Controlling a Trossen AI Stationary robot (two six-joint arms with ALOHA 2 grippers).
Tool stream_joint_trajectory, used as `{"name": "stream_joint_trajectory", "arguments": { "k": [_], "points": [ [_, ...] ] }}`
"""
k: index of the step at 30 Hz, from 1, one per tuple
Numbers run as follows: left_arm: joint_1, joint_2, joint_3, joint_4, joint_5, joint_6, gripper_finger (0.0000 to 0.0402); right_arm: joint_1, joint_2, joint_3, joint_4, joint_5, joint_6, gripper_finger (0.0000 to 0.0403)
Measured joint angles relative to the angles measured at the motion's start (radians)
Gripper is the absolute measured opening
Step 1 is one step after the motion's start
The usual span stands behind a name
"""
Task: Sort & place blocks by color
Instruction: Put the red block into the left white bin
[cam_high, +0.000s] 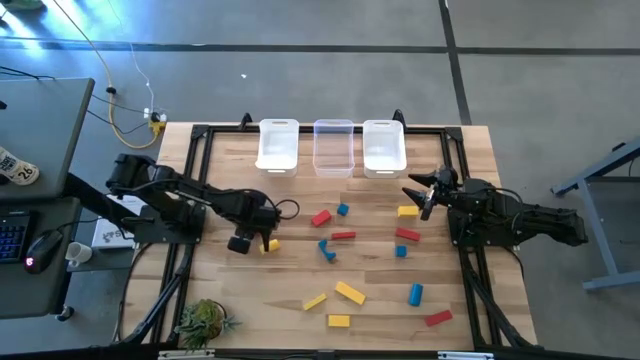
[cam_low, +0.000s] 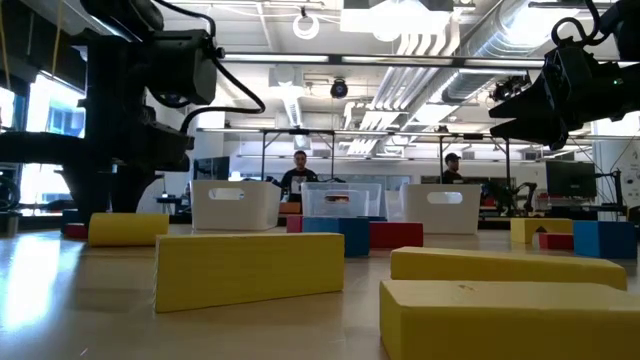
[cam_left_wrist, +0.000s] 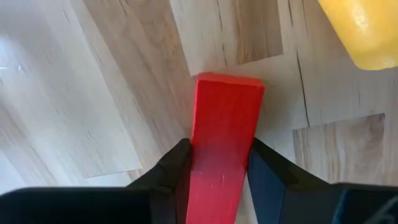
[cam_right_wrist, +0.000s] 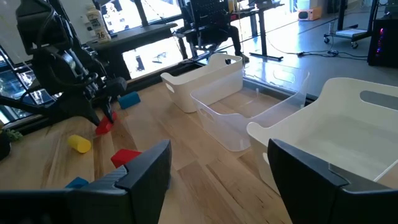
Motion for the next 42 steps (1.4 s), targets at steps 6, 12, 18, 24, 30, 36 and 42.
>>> {"name": "stream_joint_trajectory", "arguments": {
  "k": [6,12,18,24,30,36,42],
  "points": [
    [0.015,-0.013,0.023,-0.024,0.005,-0.037,0.0098,0.0,0.0,0.0,0.0,0.0,0.0,0.0255],
    [0.027,-0.056,0.084,-0.054,-0.023,-0.066,0.0099,0.0,0.0,0.0,0.0,0.0,0.0,0.0255],
    [0.07,-0.102,0.134,-0.051,-0.083,-0.106,0.01,0.0,0.001,0.0,0.0,0.0,0.0,0.0255],
    [0.153,-0.135,0.191,-0.03,-0.162,-0.16,0.01,0.0,0.0,0.0,0.0,0.0,0.0,0.0255],
    [0.26,-0.135,0.239,0.073,-0.228,-0.241,0.0104,0.0,0.001,0.0,0.0,0.0,0.0,0.0255],
    [0.386,-0.135,0.244,0.211,-0.235,-0.324,0.0102,0.0,0.001,0.0,0.0,0.0,0.0,0.0255],
    [0.498,-0.135,0.244,0.31,-0.211,-0.425,0.0105,0.0,0.0,0.0,0.0,0.0,0.0,0.0255]
  ]
}}
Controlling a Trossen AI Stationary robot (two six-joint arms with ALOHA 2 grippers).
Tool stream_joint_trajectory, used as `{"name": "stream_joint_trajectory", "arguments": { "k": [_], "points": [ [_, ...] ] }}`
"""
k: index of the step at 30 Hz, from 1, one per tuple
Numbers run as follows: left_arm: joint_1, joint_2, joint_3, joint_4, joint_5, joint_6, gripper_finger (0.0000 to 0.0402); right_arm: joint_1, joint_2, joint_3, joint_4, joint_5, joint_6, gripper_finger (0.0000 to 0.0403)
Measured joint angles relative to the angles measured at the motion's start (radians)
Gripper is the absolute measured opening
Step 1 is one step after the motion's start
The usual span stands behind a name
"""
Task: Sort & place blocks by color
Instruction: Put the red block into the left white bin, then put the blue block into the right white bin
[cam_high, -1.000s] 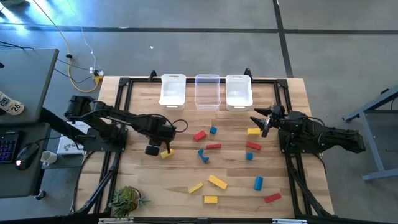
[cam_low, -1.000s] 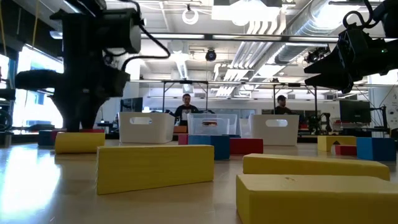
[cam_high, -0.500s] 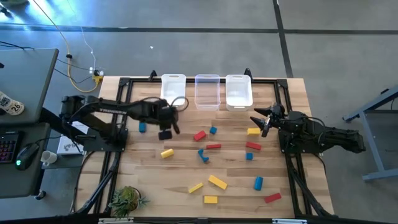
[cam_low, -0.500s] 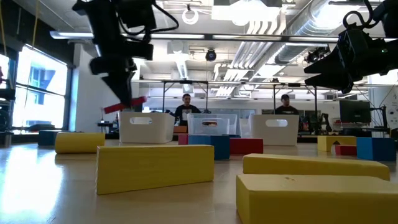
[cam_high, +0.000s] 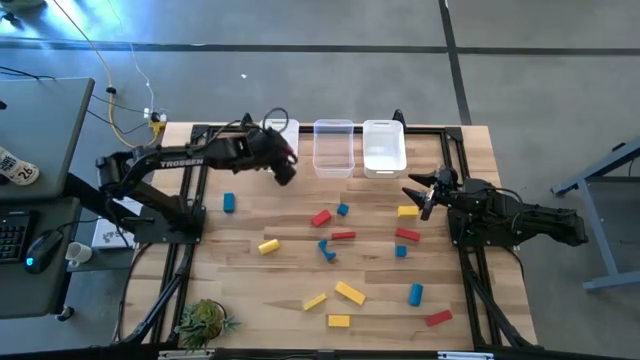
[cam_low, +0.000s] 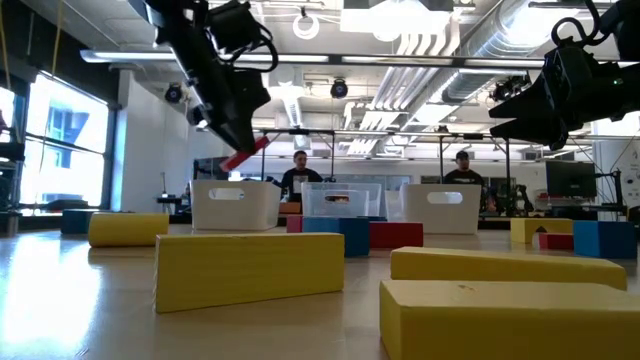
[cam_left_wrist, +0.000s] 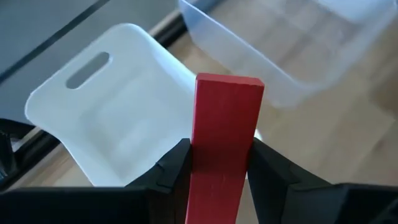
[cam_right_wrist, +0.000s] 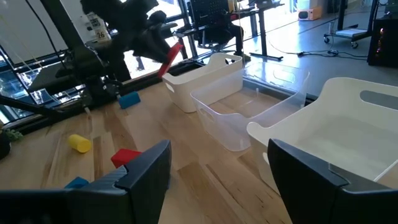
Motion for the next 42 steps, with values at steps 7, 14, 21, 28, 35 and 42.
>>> {"name": "stream_joint_trajectory", "arguments": {
  "k": [7,14,21,28,35,42],
  "points": [
    [0.123,0.013,0.0,0.04,0.051,-0.041,0.011,0.0,0.0,0.0,0.001,0.0,0.119,0.0255],
    [0.204,0.037,0.002,0.049,0.166,-0.048,0.012,0.0,0.0,0.0,0.01,0.008,0.256,0.0255],
    [0.23,0.088,0.002,0.074,0.212,-0.035,0.0122,0.0,0.0,0.0,0.016,0.083,0.322,0.0255],
    [0.229,0.111,0.002,0.085,0.192,-0.031,0.0122,0.0,0.0,0.0,0.043,0.11,0.389,0.0255],
    [0.229,0.111,0.002,0.105,0.19,0.005,0.0137,0.0,0.0,0.0,0.111,0.061,0.394,0.0255],
    [0.229,0.111,0.001,0.136,0.19,0.005,0.0199,0.0,0.0,0.0,0.179,0.074,0.419,0.0255]
  ]
}}
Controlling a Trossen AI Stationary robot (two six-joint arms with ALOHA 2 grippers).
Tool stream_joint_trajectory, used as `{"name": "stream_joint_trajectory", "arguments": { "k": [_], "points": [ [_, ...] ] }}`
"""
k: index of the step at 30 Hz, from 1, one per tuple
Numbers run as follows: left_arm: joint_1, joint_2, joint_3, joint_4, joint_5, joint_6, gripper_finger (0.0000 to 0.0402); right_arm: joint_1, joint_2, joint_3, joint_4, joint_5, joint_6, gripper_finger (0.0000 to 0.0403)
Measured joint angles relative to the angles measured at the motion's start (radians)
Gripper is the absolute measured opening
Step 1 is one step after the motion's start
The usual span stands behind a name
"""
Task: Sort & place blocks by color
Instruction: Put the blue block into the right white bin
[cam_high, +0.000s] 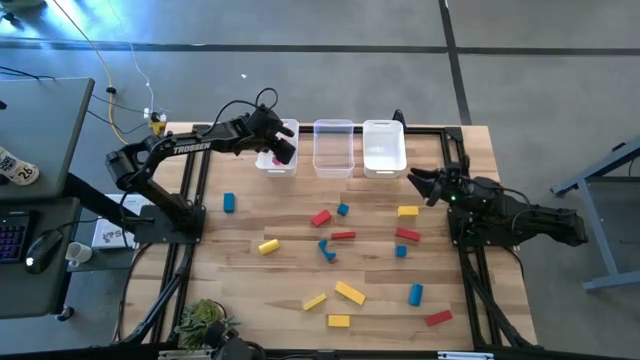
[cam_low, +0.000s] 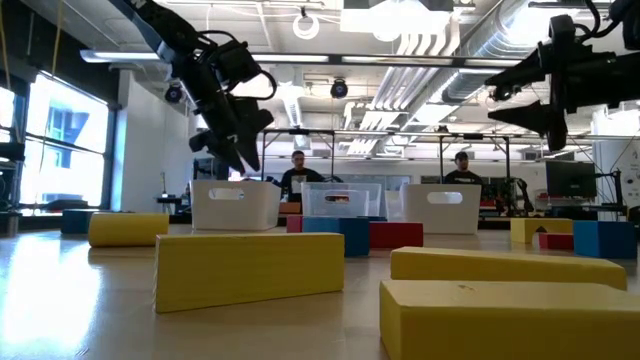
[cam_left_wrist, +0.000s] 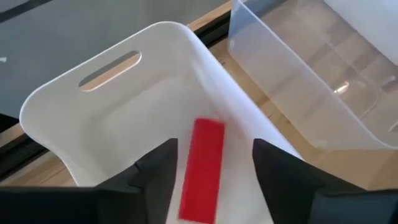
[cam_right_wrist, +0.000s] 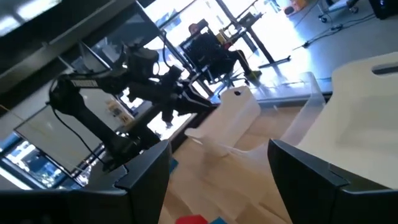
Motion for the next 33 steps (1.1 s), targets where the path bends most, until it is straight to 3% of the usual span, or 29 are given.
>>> {"name": "stream_joint_trajectory", "arguments": {
  "k": [4,14,22,27,33],
  "points": [
    [0.0,-0.003,0.0,0.005,0.018,0.0,0.0218,0.0,0.0,0.0,0.061,-0.007,-0.005,0.0255],
    [-0.003,-0.093,0.0,-0.008,0.031,0.052,0.022,0.0,0.0,0.0,0.27,-0.045,-0.097,0.0255],
    [-0.023,-0.209,0.0,-0.119,0.031,0.017,0.022,0.0,0.013,0.0,0.297,-0.05,-0.158,0.0255],
    [-0.094,-0.252,0.0,-0.239,0.031,-0.031,0.022,0.0,0.086,0.061,0.301,-0.052,-0.236,0.0255],
    [-0.186,-0.26,-0.001,-0.304,0.026,-0.045,0.022,0.0,0.262,0.18,0.269,-0.08,-0.345,0.0255]
  ]
}}
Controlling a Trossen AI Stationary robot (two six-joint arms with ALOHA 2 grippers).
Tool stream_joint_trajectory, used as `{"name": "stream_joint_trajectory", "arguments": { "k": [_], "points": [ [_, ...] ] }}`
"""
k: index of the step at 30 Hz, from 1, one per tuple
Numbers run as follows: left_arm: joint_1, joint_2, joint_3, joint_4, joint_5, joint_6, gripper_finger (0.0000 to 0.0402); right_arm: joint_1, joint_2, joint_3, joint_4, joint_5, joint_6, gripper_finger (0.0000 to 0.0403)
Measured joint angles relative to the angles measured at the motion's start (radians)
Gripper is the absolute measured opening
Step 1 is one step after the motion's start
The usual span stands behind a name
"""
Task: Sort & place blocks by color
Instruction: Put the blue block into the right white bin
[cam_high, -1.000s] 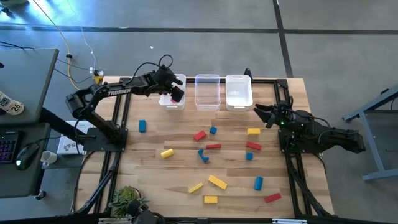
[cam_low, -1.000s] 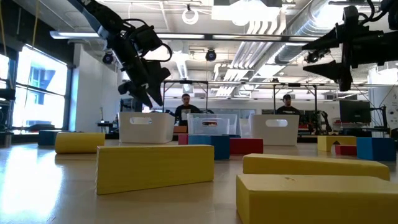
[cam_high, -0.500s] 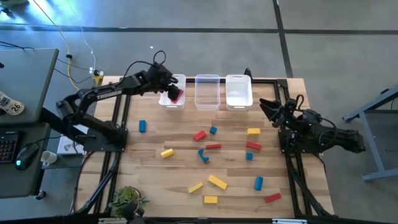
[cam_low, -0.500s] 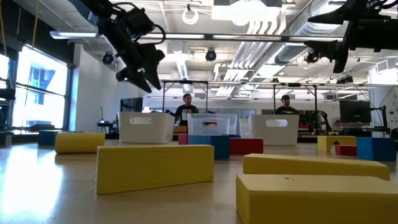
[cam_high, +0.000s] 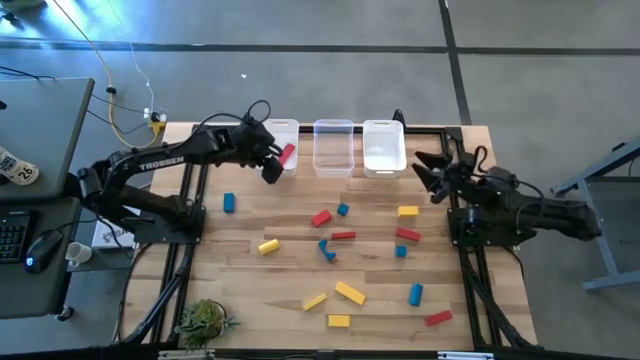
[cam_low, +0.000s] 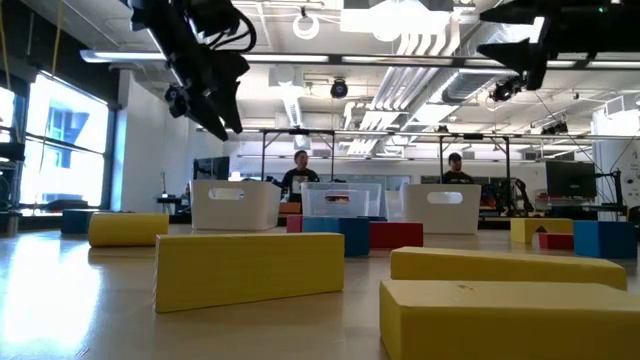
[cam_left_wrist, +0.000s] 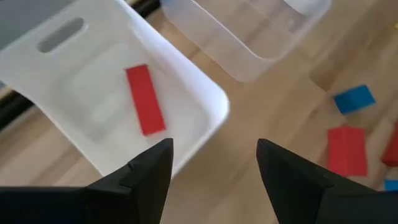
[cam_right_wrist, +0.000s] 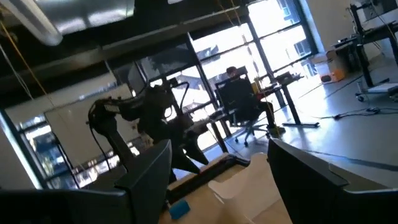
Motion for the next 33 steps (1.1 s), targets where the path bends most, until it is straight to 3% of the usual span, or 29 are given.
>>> {"name": "stream_joint_trajectory", "arguments": {
  "k": [7,18,33],
  "points": [
    [-0.094,0.0,0.0,-0.026,-0.002,0.007,0.022,0.0,0.269,0.14,-0.191,-0.049,0.007,0.0255],
    [-0.125,0.001,0.0,-0.066,-0.003,0.008,0.022,0.007,0.62,0.295,-0.217,-0.173,0.022,0.0255],
    [-0.125,0.001,0.0,-0.065,-0.022,0.011,0.022,0.122,0.982,0.415,-0.263,-0.095,0.004,0.0255]
  ]
}}
